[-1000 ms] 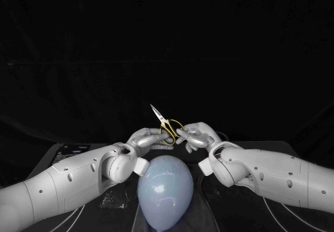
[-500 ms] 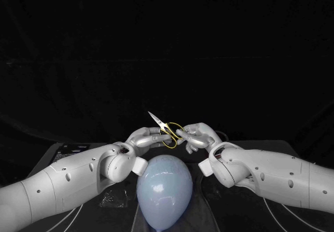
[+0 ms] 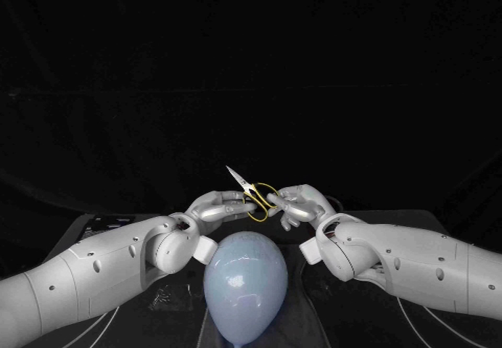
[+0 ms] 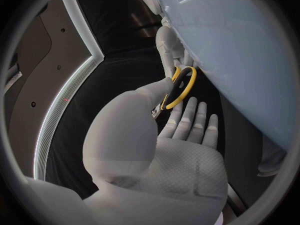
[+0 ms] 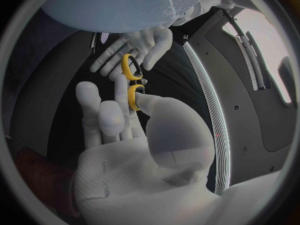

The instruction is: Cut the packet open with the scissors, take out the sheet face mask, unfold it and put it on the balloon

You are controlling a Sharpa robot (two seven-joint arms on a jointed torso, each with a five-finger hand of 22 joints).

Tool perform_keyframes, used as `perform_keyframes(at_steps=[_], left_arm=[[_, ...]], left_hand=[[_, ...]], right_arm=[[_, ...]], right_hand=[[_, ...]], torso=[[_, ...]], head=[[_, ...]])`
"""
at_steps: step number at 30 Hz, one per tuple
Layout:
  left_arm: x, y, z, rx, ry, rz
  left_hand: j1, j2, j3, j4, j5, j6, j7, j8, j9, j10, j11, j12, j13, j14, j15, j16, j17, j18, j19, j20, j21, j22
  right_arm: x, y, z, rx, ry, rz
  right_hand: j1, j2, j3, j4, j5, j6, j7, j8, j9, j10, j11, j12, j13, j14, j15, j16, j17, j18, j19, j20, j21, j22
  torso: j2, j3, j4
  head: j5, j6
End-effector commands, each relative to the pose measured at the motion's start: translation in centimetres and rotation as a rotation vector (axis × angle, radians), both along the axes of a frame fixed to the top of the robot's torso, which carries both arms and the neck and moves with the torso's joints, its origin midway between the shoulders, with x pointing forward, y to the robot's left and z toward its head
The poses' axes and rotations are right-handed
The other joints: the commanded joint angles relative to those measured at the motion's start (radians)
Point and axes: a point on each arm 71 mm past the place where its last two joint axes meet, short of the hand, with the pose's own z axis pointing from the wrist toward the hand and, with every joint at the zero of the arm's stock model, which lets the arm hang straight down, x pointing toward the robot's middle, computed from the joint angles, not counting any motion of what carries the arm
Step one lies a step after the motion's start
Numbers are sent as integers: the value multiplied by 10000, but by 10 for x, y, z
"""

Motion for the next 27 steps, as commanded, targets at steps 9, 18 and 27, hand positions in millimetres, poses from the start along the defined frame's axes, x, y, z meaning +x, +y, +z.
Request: perform_keyframes(at_steps=[9, 18, 27], left_arm=[[0, 2, 5, -1330, 125, -60], [5, 8, 6, -2010, 423, 673], [8, 8, 4, -2071, 710, 1172]], left_hand=[[-718, 161, -1358, 864, -13, 15, 592, 429, -95, 380, -521, 399, -56, 569, -206, 266, -268, 356, 934, 9, 235, 156], [-841, 409, -2937, 2132, -15, 519, 843, 703, -230, 1327, -243, 408, -63, 1813, -398, 150, -594, 474, 2223, 13, 541, 242], [146, 853, -3186, 2450, -15, 997, 891, 661, -439, 2053, -301, 51, -84, 2545, -502, -192, -819, 548, 2780, 11, 639, 254]], right_arm=[[0, -2, 0, 108, 110, 45], [-1, -3, 0, 74, 163, 119], [-2, -2, 0, 78, 196, 207]], right_hand=[[58, 49, 134, -128, 28, 60, -40, 61, 10, 69, -2, -46, 12, 57, -5, 29, 12, -24, 66, -12, 53, 6], [55, 54, 148, -147, 28, 53, -42, 69, 27, 74, -5, -54, 22, 62, -8, 27, 12, -24, 69, -16, 55, 7], [55, 54, 148, -147, 28, 53, -42, 69, 27, 74, -5, -54, 22, 62, -8, 27, 12, -24, 69, -16, 55, 7]], torso=[[-6, 3, -2], [-2, 6, -8], [3, 11, 1]], head=[[24, -12], [47, -49], [73, -58]])
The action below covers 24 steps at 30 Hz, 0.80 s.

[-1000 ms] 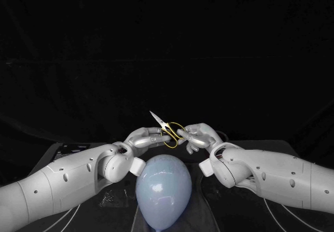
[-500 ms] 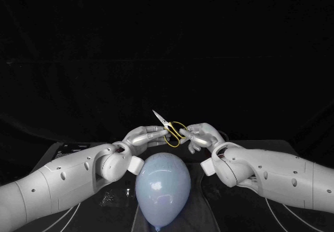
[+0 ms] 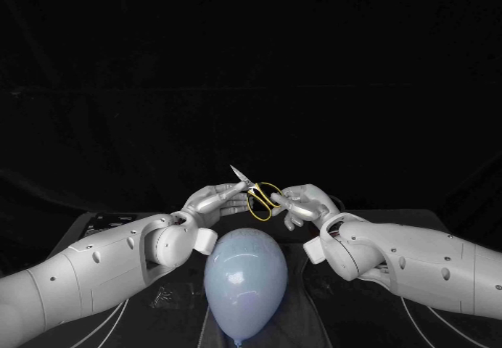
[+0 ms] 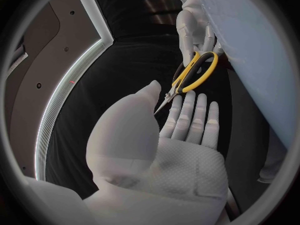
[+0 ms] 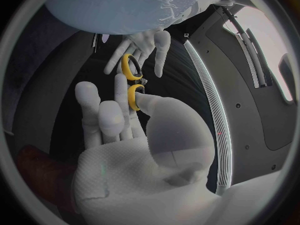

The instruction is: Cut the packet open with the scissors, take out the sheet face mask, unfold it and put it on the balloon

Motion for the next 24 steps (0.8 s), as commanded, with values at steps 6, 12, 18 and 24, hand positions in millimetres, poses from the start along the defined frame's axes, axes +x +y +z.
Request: perform_keyframes(at_steps=[6, 12, 18, 24], left_arm=[[3, 0, 0, -196, 326, 564], [4, -3, -1, -126, 393, 618], [4, -6, -1, -102, 324, 533], [4, -6, -1, 88, 224, 620]], left_hand=[[721, 182, 106, -5, -14, 288, 750, -98, -151, 356, -64, -285, -7, 427, -54, -203, -94, 198, 584, -6, 171, 47], [1000, 158, 186, 82, -15, 625, 679, -220, -305, 726, -144, -491, -8, 807, -136, -313, -149, 233, 1086, -14, 286, 72], [1119, 39, 197, 220, -11, 977, 457, -274, -408, 1122, -292, -651, 1, 1029, -219, -446, -201, 326, 1071, -18, 228, 44], [1285, -42, 308, 367, -10, 1397, 339, -311, -502, 1583, -422, -792, 5, 1366, -325, -489, -194, 415, 1267, -26, 252, 65]], right_arm=[[-2, 4, 1, 27, 38, 321], [-2, 6, 0, 8, 96, 405], [1, 7, -1, -55, 166, 374], [1, 8, -2, -87, 219, 374]], right_hand=[[63, 62, 81, -78, 24, 32, -16, 40, 9, 77, -8, -55, 9, 30, -42, 29, 9, 59, 70, -16, 57, 14], [63, 62, 81, -78, 24, 32, -16, 40, 9, 77, -8, -55, 9, 30, -42, 29, 9, 59, 70, -16, 57, 14], [56, 66, 91, -92, 24, 25, -16, 47, 25, 79, -8, -64, 18, 34, -44, 26, 11, 62, 59, -19, 42, 0], [55, 67, 94, -94, 24, 23, -15, 48, 28, 80, -8, -66, 20, 41, -44, 31, 32, 62, 61, -20, 45, 3]], torso=[[1, 0, 10], [-3, -4, 2], [4, -15, 18], [3, -18, 13]], head=[[16, -6], [26, -22], [25, -49], [28, -62]])
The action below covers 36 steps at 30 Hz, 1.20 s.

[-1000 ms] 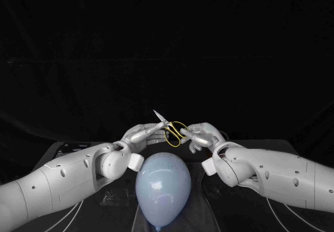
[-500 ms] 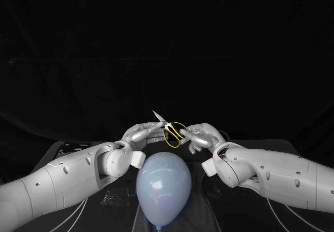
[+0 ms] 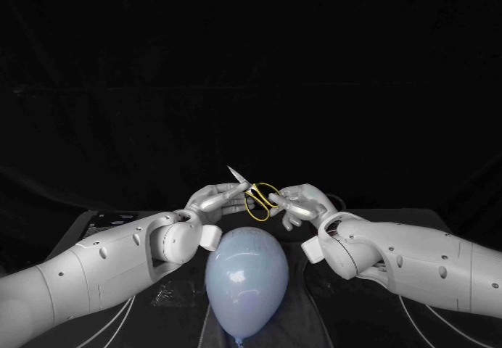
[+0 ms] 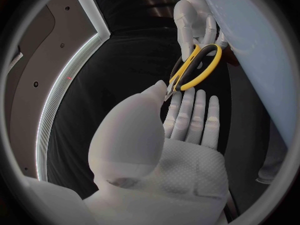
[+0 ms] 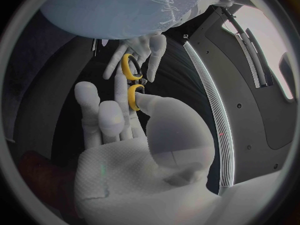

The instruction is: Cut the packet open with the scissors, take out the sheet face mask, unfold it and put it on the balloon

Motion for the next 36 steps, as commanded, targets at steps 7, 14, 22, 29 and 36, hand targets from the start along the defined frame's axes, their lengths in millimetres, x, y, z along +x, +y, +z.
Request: perform_keyframes(at_steps=[7, 14, 22, 29, 36], left_arm=[[1, -1, 2, 143, -207, 147], [1, 0, 2, 165, -248, 248], [1, 0, 2, 289, -255, 156], [1, -1, 2, 326, -262, 83], [1, -2, 2, 307, -237, -62]], left_hand=[[291, 103, 323, 226, -7, 517, 7, -79, -84, 459, -136, -225, 0, 388, -99, -68, 53, 193, 135, -25, 7, 9], [526, 225, 773, 334, -8, 817, -135, -91, -129, 741, -222, -409, -10, 580, -153, -141, 84, 213, 156, -50, -23, 3], [584, 24, 974, 354, -8, 1044, -194, -72, -140, 981, -283, -522, -3, 739, -203, -185, 121, 219, 198, -62, -31, 7], [336, -305, 913, 524, -10, 1023, -140, -176, -195, 1021, -238, -672, -11, 752, -172, -278, 135, 219, 201, -79, -56, 2], [25, -621, 685, 742, -12, 1005, -77, -291, -255, 1071, -208, -798, 2, 751, -153, -383, 153, 215, 191, -66, -92, -3]], right_arm=[[0, 3, 0, -96, 80, 212], [0, 3, -1, -135, 115, 258], [0, 4, -1, -167, 143, 289], [0, 2, -1, -202, 156, 247], [1, 3, -2, -256, 192, 253]], right_hand=[[41, 54, 98, -101, 29, 57, -23, 36, 15, 60, 12, -69, 14, 22, -65, 30, 0, 128, 55, -21, 41, -9], [41, 54, 98, -101, 29, 57, -23, 36, 15, 60, 12, -69, 14, 22, -65, 30, 0, 128, 55, -21, 41, -9], [41, 54, 98, -101, 29, 57, -23, 36, 15, 60, 12, -69, 14, 22, -65, 30, 0, 128, 55, -21, 41, -9], [39, 54, 109, -118, 29, 49, -23, 41, 28, 60, 11, -78, 21, 24, -65, 27, 3, 131, 46, -23, 30, -20], [39, 54, 109, -118, 29, 49, -23, 41, 28, 60, 11, -78, 21, 24, -65, 27, 3, 131, 46, -23, 30, -20]], torso=[[-3, 5, -4], [-3, 11, -12], [-4, 17, -12], [-8, 9, -14], [-1, 4, -6]], head=[[15, -45], [25, -77], [30, -85], [8, -82], [0, -93]])
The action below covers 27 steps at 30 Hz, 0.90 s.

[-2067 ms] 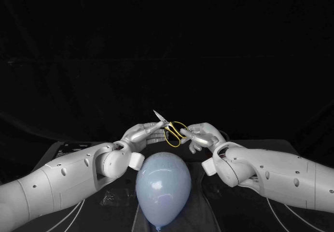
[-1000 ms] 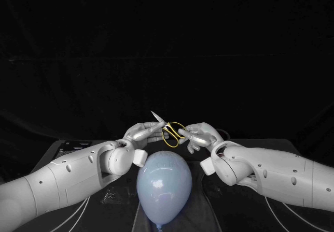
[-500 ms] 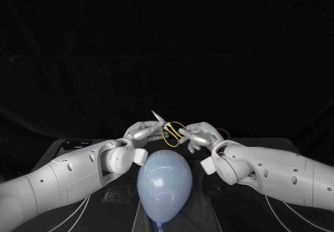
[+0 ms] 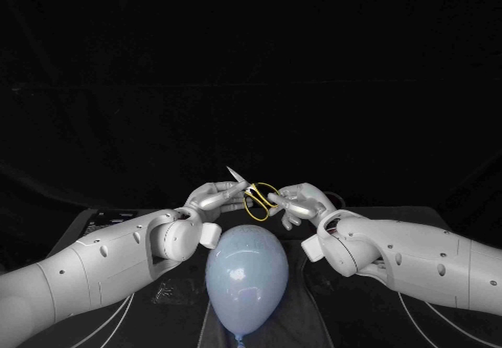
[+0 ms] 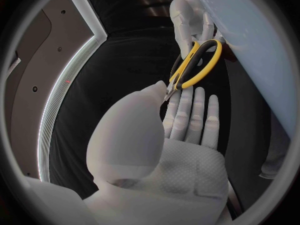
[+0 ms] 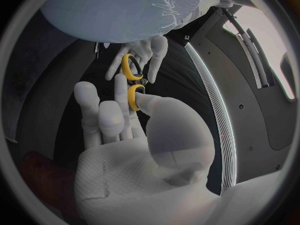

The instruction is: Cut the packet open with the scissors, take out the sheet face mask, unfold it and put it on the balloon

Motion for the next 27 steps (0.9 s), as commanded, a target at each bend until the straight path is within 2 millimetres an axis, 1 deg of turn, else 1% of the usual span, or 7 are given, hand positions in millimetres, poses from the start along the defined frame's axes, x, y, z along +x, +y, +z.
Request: perform_keyframes(at_steps=[1, 9, 14, 17, 21, 24, 27], left_arm=[[-1, -4, 2, -41, -109, -271], [-2, -5, 2, 6, -119, -392], [-2, -6, 2, 137, -137, -444], [-2, -6, 2, 222, -142, -479], [-2, -6, 1, 357, -171, -488], [-2, -6, 1, 399, -197, -439], [-1, -5, 2, 420, -243, -364]], left_hand=[[-64, -150, -86, 84, -12, -20, 70, -82, -30, 66, 13, -102, 2, 36, 27, -95, 14, 159, 39, 6, -60, -7], [-68, -218, -167, 88, -9, -25, 79, -125, -52, 71, 17, -151, 8, 36, 35, -136, 23, 162, 22, 4, -82, -8], [255, -74, -22, -40, -7, 68, 24, -141, -64, 141, -22, -208, 11, 98, 11, -169, 55, 167, 26, -12, -98, -3], [526, 20, 163, -170, -6, 119, -3, -149, -70, 177, -45, -249, 5, 138, -3, -185, 73, 169, 39, -18, -101, 1], [883, 162, 521, -364, -5, 271, -36, -123, -61, 320, -97, -279, 5, 260, -40, -187, 118, 175, 84, -38, -92, 9], [928, 241, 688, -397, -7, 368, -64, -95, -47, 417, -119, -287, 6, 339, -59, -183, 146, 176, 137, -54, -71, 18], [914, 436, 904, -407, -7, 543, -257, -13, -2, 593, -161, -271, 16, 422, -86, -194, 182, 175, 234, -66, -29, 32]], right_arm=[[0, 2, 0, -96, -3, 183], [0, 4, 0, -145, 30, 265], [0, 5, 0, -150, -9, 282], [0, 6, 0, -143, -26, 283], [-1, 6, 0, -130, -37, 292], [-1, 6, 0, -128, -30, 302], [-1, 6, 0, -130, -13, 314]], right_hand=[[39, 54, 109, -117, 23, 37, -9, 28, 9, 63, 8, -35, 17, 4, -86, 47, 14, 208, 47, -24, 31, -2], [39, 54, 109, -117, 23, 37, -9, 28, 9, 63, 8, -35, 17, 4, -86, 47, 14, 208, 47, -24, 31, -2], [39, 54, 109, -117, 23, 37, -9, 28, 9, 63, 8, -35, 17, 4, -86, 47, 14, 208, 47, -24, 31, -2], [39, 54, 109, -117, 23, 37, -9, 28, 9, 63, 8, -35, 17, 4, -86, 47, 14, 208, 47, -24, 31, -2], [39, 54, 109, -117, 23, 37, -9, 28, 9, 63, 8, -35, 17, 4, -86, 47, 14, 208, 47, -24, 31, -2], [31, 58, 126, -139, 23, 25, -8, 36, 31, 66, 8, -47, 29, 10, -87, 45, 30, 211, 36, -27, 17, -15], [31, 58, 126, -139, 23, 25, -8, 36, 31, 66, 8, -47, 29, 10, -87, 45, 30, 211, 36, -27, 17, -15]], torso=[[5, -7, 6], [2, -4, 10], [3, -2, 2], [3, 3, -1], [9, 8, -2], [3, 10, -2], [1, 8, -1]], head=[[-1, -5], [8, -56], [3, -59], [-2, -81], [9, -75], [5, -73], [2, -81]])
